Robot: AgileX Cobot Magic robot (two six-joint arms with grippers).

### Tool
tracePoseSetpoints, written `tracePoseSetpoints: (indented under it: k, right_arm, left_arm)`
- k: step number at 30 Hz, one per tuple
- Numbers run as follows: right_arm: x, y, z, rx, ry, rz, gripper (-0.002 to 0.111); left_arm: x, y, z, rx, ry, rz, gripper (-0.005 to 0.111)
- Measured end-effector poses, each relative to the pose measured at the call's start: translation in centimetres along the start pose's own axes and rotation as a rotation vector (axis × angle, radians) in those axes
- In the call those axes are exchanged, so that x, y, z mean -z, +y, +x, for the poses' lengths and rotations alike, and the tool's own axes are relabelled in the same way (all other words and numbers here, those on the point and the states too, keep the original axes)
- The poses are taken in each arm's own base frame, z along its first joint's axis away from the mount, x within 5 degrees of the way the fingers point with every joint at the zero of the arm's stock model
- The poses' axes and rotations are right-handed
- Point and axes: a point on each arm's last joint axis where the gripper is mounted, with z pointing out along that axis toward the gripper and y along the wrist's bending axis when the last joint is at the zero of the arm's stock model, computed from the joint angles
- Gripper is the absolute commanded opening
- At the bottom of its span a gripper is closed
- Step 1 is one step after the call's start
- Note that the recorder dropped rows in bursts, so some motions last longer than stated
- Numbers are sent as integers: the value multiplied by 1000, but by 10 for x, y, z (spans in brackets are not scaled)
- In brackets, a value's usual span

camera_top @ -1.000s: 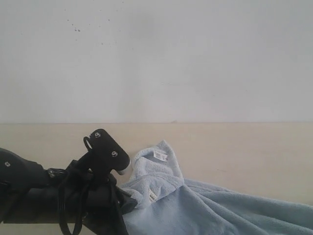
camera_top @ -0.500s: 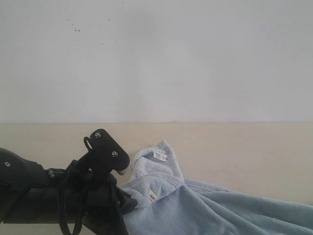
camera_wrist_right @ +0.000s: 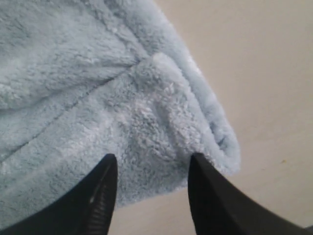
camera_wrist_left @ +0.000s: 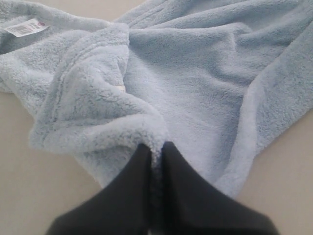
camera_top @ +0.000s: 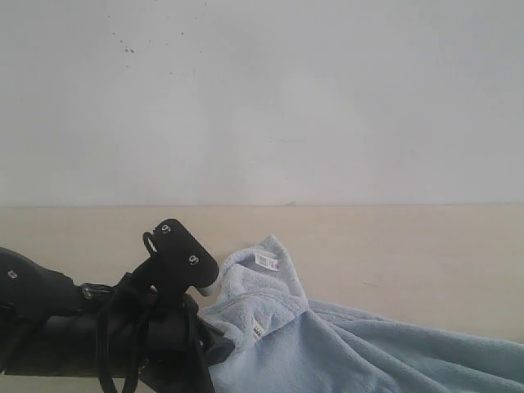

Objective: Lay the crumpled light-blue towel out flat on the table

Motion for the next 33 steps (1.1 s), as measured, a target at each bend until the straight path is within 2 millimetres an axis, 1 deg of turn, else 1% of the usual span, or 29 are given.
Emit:
tracePoseSetpoints:
  k: [5, 8, 11, 16, 18, 19, 20, 21, 24, 25, 30, 33]
  right_arm:
    - [2, -15, -5, -43, -60, -26, 45]
    - [2, -21, -6, -56, -78, -22, 45]
    - [0, -22, -8, -58, -75, -20, 45]
    - [-12, -23, -11, -63, -25, -25, 44]
    - [-15, -21, -12, -70, -15, -57, 44]
    - [-15, -19, -12, -66, -18, -79, 42]
    - [-15, -17, -13, -60, -20, -110, 38]
    - [-14, -14, -13, -55, -23, -143, 32]
    - [-13, -8, -13, -37, -17, -205, 6]
    - [-13, -8, -13, -29, -15, -210, 0]
    - [-12, -4, -12, 16, -15, -249, 0]
    - [-10, 1, -13, 35, -27, -307, 0]
  left_arm:
    - [0, 0, 0, 0, 0, 1, 4]
    - [0, 0, 0, 0, 0, 1, 4]
    - [0, 0, 0, 0, 0, 1, 4]
    - [0, 0, 0, 0, 0, 1, 4]
    - [0, 0, 0, 0, 0, 1, 4]
    - [0, 0, 0, 0, 0, 1, 4]
    - [0, 0, 0, 0, 0, 1, 4]
    - [0, 0, 0, 0, 0, 1, 4]
    - [0, 0, 0, 0, 0, 1, 4]
    - [0, 0, 0, 0, 0, 1, 4]
    - [0, 2, 0, 5, -2, -25, 4]
    - [1, 9, -1, 50, -12, -101, 4]
